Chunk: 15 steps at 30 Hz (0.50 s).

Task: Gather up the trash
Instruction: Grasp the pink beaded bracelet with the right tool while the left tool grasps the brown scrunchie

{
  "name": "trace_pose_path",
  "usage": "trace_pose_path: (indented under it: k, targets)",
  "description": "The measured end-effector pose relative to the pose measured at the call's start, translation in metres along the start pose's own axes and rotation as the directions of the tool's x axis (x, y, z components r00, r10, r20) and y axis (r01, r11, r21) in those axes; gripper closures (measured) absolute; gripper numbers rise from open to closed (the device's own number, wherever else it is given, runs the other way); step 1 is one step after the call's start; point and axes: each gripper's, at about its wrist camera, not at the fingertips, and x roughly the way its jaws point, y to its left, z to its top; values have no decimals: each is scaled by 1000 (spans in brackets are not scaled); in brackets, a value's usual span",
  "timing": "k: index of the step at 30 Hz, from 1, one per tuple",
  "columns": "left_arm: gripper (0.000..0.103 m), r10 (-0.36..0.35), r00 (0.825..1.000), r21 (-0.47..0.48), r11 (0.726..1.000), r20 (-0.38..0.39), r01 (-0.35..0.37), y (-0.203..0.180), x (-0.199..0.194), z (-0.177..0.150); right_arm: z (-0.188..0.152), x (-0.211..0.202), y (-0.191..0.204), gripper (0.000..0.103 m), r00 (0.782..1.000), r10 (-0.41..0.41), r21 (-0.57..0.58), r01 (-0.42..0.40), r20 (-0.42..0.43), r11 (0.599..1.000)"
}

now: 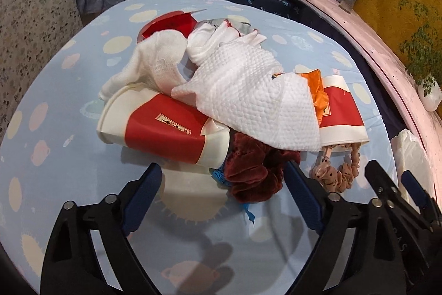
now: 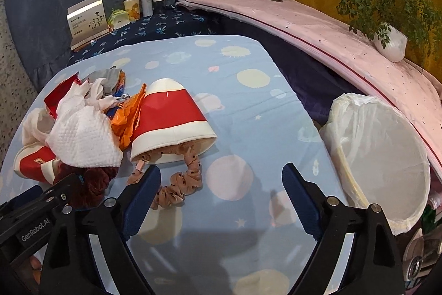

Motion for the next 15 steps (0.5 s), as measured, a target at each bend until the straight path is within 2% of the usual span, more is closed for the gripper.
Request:
trace_pose_path:
  k: [2,8,10,11,15]
  targets:
    - [30,-11,1000,-2,1000,-15,11,0,5,1,0,7,3,23,1000,8,-1,-8,-12,1000]
    - [51,-48,998,5,999,-32,48,0,10,1,1,26,9,44,998,31,11,-31,-48,999]
    - [61,-59,998,14,998,-35,60,-2,10,0,0,31,10,55,997,42,12,-42,-61,999]
    - [63,-64,997,17,998,-36,64,-3,9,0,-1,33,11,57,997,47,15,-47,-65,999]
    - [74,-71,997,35,997,-30,72,-5,5,-3,-5,38,11,81,993,82,29,-80,-80,996]
